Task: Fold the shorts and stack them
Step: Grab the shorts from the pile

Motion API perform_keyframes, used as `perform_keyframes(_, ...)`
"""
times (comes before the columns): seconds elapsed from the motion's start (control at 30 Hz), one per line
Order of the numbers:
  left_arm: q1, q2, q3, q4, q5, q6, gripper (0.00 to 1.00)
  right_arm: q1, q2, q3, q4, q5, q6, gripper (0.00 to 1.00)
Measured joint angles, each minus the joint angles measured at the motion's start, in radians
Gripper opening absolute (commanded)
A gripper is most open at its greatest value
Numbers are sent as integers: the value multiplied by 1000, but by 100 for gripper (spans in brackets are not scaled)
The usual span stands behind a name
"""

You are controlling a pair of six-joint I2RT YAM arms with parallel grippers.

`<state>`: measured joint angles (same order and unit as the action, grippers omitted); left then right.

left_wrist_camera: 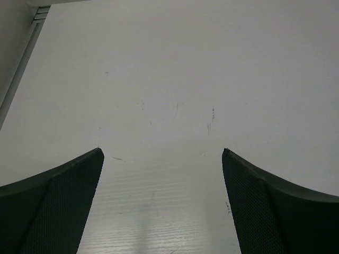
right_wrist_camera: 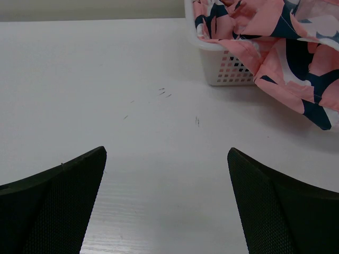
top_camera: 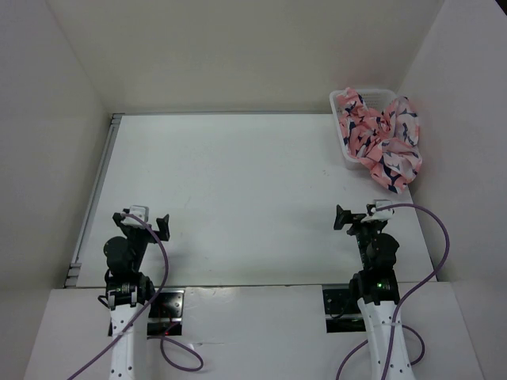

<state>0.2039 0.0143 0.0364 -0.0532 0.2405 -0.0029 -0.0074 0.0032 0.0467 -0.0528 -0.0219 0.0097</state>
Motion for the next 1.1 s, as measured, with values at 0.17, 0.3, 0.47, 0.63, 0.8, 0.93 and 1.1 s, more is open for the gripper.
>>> perform_keyframes(0.17, 0, 0, 0, 0, 0, 0, 99, 0, 0, 0, 0, 0, 0, 100)
perform_keyframes(0.3, 0, 0, 0, 0, 0, 0, 99, 0, 0, 0, 0, -3, -6, 100)
perform_keyframes(0.47, 0, 0, 0, 0, 0, 0, 99, 0, 0, 0, 0, -50, -40, 99)
perform_keyframes(0.63, 0, 0, 0, 1, 31, 0, 99, -2, 0, 0, 1, -200, -197, 100)
perform_keyframes(0.8, -2, 0, 0, 75, 83, 0, 99, -2, 0, 26, -53, -406, -591, 100)
perform_keyframes(0.93, -2, -1, 21, 120, 124, 0, 99, -2, 0, 63, -67, -400, -816, 100)
perform_keyframes(1.1, -3, 7, 126, 113, 86, 0, 99, -2, 5, 166, -60, -287, -893, 100)
